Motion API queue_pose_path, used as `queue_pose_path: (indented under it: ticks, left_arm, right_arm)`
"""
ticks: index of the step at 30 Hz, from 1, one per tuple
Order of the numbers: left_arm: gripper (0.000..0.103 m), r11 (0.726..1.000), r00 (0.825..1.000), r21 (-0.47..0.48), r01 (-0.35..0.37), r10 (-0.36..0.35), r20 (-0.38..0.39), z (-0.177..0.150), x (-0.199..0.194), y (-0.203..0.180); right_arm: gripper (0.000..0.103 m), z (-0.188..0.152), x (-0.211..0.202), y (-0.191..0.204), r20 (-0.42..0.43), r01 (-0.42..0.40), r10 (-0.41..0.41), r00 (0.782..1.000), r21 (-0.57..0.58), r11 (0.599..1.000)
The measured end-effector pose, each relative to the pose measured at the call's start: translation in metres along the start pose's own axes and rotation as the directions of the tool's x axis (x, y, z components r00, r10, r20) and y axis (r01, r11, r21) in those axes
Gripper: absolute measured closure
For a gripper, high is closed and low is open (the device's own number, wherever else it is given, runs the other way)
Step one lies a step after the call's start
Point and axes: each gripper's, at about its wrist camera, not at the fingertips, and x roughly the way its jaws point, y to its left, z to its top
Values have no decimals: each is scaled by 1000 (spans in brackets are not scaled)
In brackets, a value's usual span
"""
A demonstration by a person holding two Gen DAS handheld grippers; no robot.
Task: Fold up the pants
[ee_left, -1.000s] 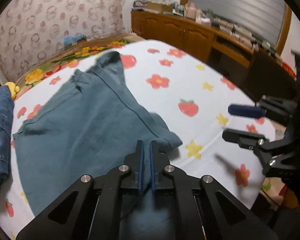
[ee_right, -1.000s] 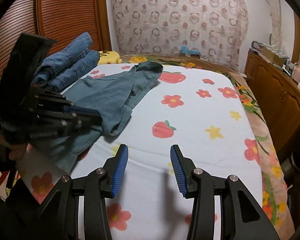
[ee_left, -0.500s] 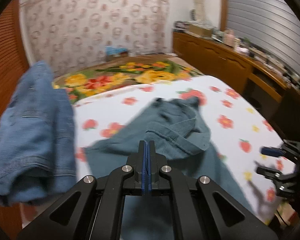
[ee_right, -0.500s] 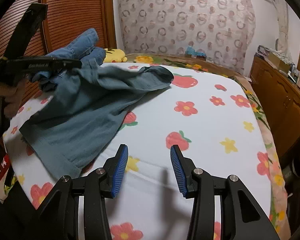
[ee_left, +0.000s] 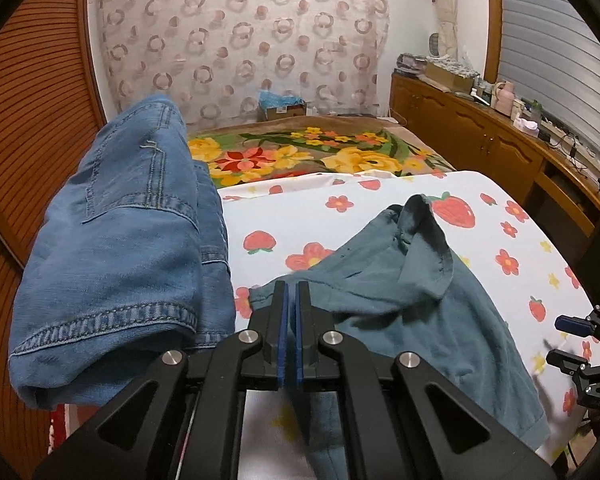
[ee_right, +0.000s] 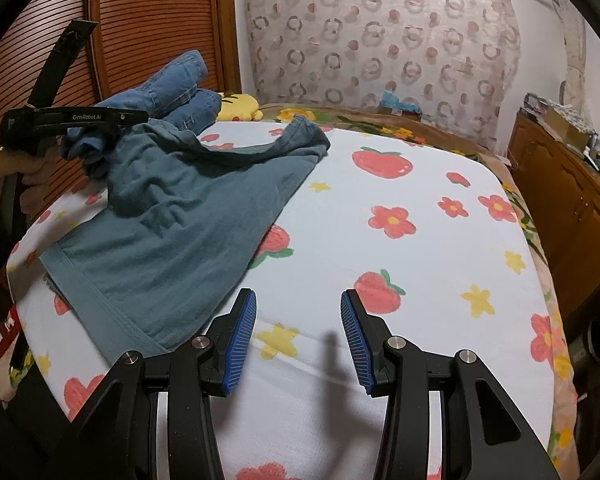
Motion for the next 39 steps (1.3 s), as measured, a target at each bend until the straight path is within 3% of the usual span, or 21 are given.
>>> queue_pose_path:
  ticks: [4, 8, 20, 28, 35, 39]
  left_arm:
    - [90, 999, 999, -9, 36, -36, 1, -3, -3, -1]
    - [55, 998, 998, -3, 57, -57, 18, -10, -8, -8]
    - [54, 996, 996, 10, 85, -85, -15, -33, -1, -14]
    - [54, 995, 996, 40, 89, -88, -18, -23, 6, -13]
    - [68, 993, 993, 65, 95, -90, -71, -10, 35, -16]
    - [68, 991, 987, 64, 118, -110, -116, -11, 53, -17]
  right_arm:
    - [57, 6, -1, 1, 6, -2, 2, 1000, -14, 1000]
    - [57, 15, -1, 4, 16, -4, 4, 1000, -30, 1000]
    - [57, 61, 35, 2, 14, -30, 31, 999, -53, 998]
    - [57, 99, 82, -11, 9, -66, 66, 998, -10, 998]
    - [57, 123, 124, -14, -22, -98, 98, 995, -27, 995]
    - [57, 136, 147, -15, -51, -128, 126, 991, -27, 991]
